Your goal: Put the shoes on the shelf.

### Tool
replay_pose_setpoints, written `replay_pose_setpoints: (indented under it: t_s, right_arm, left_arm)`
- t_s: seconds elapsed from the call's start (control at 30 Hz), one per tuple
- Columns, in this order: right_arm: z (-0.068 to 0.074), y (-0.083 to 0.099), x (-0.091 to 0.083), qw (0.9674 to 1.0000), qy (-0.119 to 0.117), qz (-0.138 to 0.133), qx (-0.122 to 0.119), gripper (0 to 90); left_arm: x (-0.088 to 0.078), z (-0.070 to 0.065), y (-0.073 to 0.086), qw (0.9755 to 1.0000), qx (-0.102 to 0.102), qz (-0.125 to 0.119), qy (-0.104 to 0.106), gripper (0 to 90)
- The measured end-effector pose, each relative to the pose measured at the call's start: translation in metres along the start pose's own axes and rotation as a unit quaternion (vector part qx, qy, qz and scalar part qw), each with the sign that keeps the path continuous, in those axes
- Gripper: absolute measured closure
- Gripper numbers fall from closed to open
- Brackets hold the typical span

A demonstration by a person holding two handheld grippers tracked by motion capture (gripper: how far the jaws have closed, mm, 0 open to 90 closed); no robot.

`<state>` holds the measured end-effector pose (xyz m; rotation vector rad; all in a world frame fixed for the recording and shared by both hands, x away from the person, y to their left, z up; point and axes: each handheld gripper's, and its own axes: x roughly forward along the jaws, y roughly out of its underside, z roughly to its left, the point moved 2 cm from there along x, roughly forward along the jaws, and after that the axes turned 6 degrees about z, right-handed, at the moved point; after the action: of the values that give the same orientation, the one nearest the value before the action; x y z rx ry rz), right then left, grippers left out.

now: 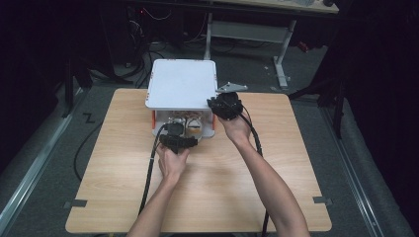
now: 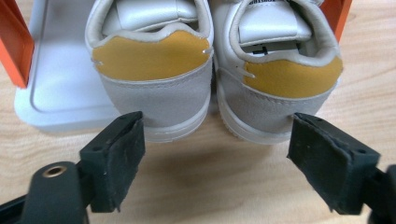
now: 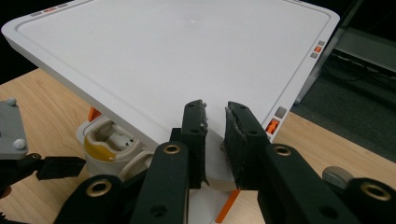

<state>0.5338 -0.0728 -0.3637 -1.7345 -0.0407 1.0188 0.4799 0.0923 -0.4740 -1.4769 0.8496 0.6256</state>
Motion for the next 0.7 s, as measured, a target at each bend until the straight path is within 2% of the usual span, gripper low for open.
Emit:
replay_pose_setpoints:
  t_s: [0.3,0.5,0.6,0.7]
  right_arm:
    - [0.000,0.000,0.000,1.0000,0.002,0.001,-0.001,77.4]
    - [0.000,0.000,0.000,1.0000,0.002,0.000,-0.001,77.4]
    - [0.000,0.000,0.000,1.0000,0.002,0.001,-0.001,77.4]
    - [0.000,0.000,0.000,1.0000,0.002,0.000,-0.001,77.4]
  left_arm:
    - [0.007,0.002,-0.004,0.9998,-0.007,-0.020,0.002,22.7]
    - [0.015,0.000,-0.013,0.9997,-0.010,-0.020,0.000,23.2]
    - [0.020,0.001,-0.015,0.9993,-0.021,-0.029,0.005,24.1]
    - [0.024,0.001,-0.016,0.9990,-0.024,-0.038,0.004,24.6]
